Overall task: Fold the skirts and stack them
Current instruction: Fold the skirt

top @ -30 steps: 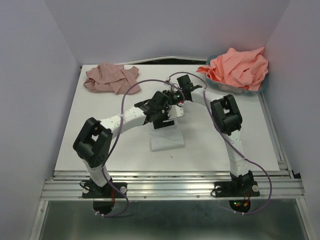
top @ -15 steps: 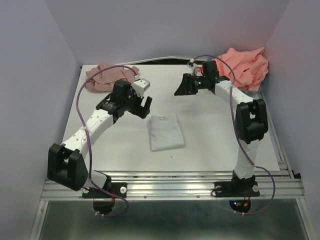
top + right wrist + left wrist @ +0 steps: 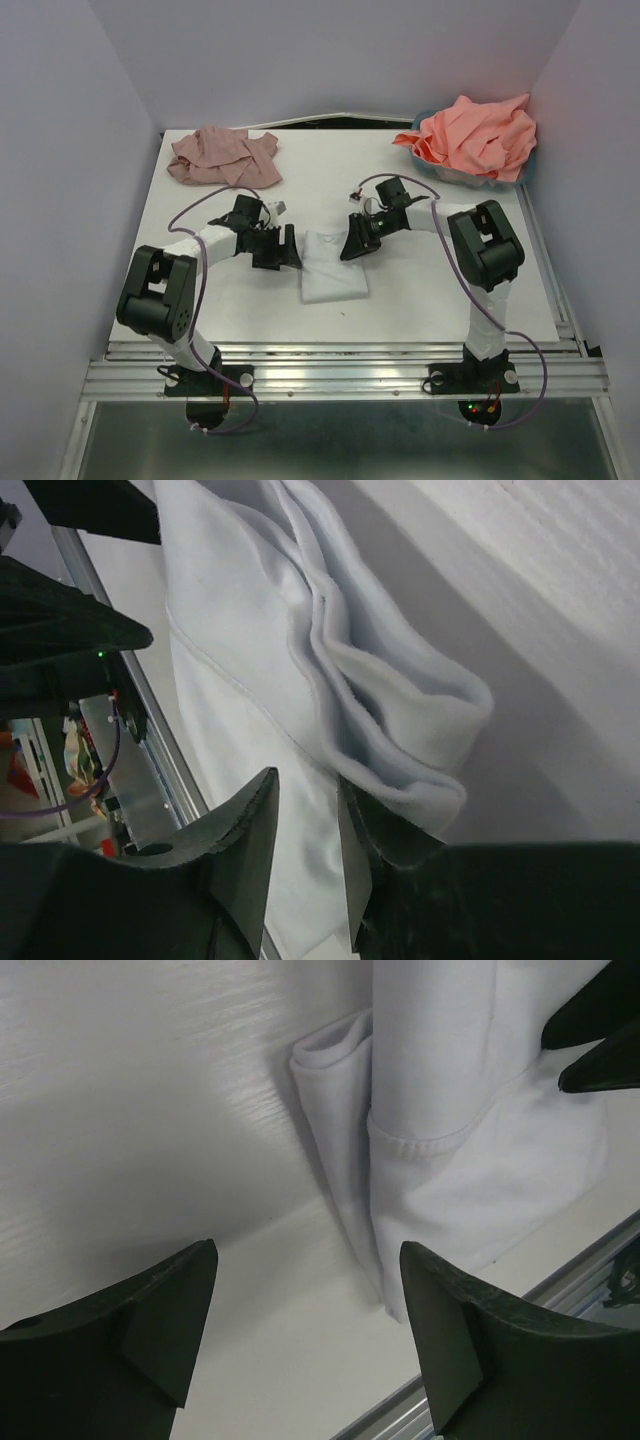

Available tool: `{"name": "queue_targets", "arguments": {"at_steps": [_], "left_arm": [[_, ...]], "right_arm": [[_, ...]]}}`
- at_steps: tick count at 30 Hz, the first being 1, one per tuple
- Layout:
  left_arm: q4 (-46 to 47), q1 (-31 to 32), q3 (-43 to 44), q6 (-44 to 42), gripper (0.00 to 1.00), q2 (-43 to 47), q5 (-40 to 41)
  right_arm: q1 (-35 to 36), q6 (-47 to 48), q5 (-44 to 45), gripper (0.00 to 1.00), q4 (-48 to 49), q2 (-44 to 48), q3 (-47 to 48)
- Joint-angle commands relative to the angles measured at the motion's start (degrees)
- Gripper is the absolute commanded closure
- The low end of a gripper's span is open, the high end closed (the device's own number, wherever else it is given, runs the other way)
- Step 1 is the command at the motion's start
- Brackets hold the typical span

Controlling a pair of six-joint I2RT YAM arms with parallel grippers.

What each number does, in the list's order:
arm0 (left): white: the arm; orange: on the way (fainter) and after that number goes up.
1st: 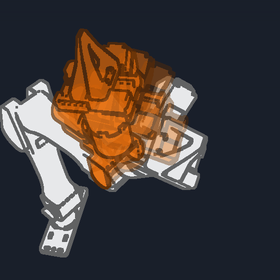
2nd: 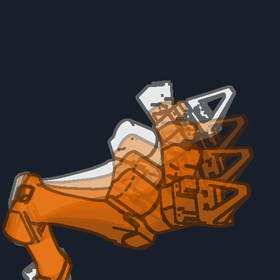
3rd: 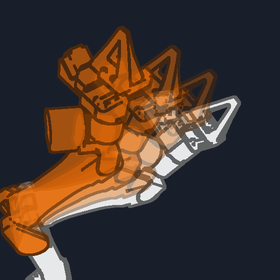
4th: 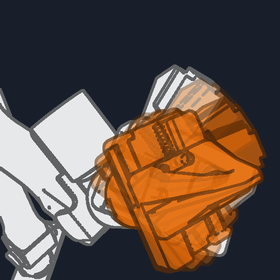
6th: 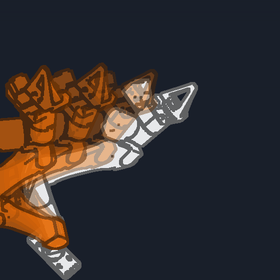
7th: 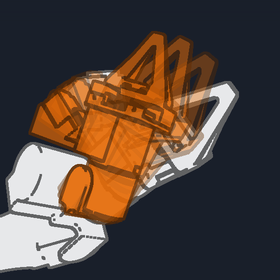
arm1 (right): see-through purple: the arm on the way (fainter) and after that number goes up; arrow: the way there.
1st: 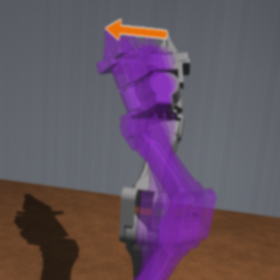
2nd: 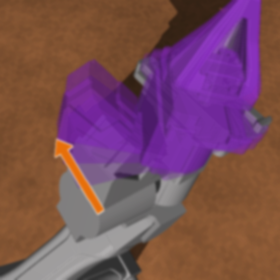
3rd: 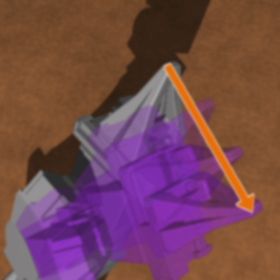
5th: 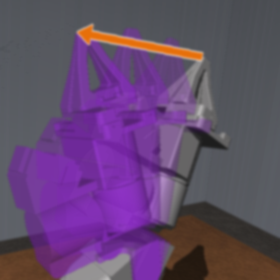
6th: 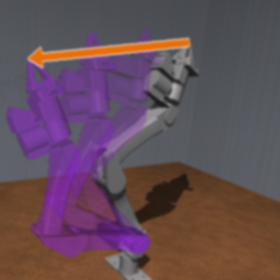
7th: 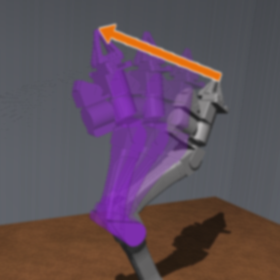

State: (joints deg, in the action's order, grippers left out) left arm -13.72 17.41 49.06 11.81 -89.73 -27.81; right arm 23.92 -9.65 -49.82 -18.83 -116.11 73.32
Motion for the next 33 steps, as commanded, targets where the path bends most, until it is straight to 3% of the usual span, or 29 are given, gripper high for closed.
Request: {"name": "queue_targets", "arguments": {"at_steps": [1,7,12,14,16,19,20,23,29,33], "left_arm": [[5.01,0.34,-0.98,3.74,0.18,-3.33,-6.72],[10.37,1.40,3.14,4.88,0.41,-12.21,-9.01],[12.74,1.05,12.19,4.53,0.79,-20.03,-10.42],[13.27,0.70,14.48,4.18,0.84,-21.96,-10.07],[14.76,0.26,18.25,3.66,0.84,-23.37,-8.58],[11.80,-0.71,23.70,1.56,0.63,-25.49,-6.30],[10.39,-0.88,24.50,1.28,0.47,-25.14,-5.33],[6.52,-1.50,23.46,-0.64,0.31,-20.86,-2.96],[4.14,-2.38,13.88,-2.85,0.27,-9.08,0.22],[3.52,-4.13,11.24,-2.33,0.28,-4.93,-0.49]], "right_arm": [[-0.37,0.25,4.73,0.65,3.88,-1.83,-3.26],[-0.37,-4.67,9.83,0.71,7.40,-3.15,-7.04],[-0.37,-8.98,11.41,0.71,10.73,-0.52,-11.53],[-0.37,-9.51,12.20,0.71,10.75,0.36,-11.62],[-0.37,-9.95,13.69,0.71,10.66,1.24,-10.92],[-0.37,-10.56,13.26,0.71,10.22,1.95,-9.34],[-0.37,-10.83,13.00,0.71,9.87,1.95,-7.77],[-0.37,-11.97,11.77,0.71,9.34,2.73,-6.35],[-0.37,-10.31,10.89,0.67,9.42,5.72,-4.68],[-0.37,-5.56,13.95,0.59,3.49,5.55,4.33]]}}
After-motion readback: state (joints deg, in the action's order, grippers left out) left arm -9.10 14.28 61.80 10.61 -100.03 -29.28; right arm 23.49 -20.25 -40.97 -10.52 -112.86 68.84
